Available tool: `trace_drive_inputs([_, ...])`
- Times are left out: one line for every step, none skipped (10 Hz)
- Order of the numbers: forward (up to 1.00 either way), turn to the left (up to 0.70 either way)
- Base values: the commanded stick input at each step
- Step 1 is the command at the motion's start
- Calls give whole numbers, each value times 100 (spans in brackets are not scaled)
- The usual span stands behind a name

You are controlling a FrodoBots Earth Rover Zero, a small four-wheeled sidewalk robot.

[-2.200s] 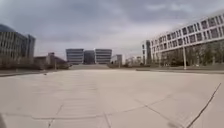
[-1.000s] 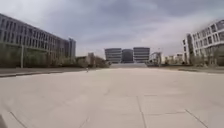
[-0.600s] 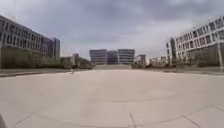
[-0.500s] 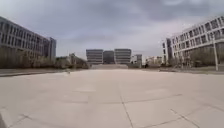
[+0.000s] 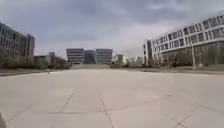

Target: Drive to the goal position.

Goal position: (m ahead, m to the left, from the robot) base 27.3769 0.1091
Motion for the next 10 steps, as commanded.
trace_drive_inputs([70,0])
trace_drive_inputs([70,0])
trace_drive_inputs([70,0])
trace_drive_inputs([70,0])
trace_drive_inputs([70,0])
trace_drive_inputs([70,0])
trace_drive_inputs([70,0])
trace_drive_inputs([70,0])
trace_drive_inputs([70,0])
trace_drive_inputs([70,0])
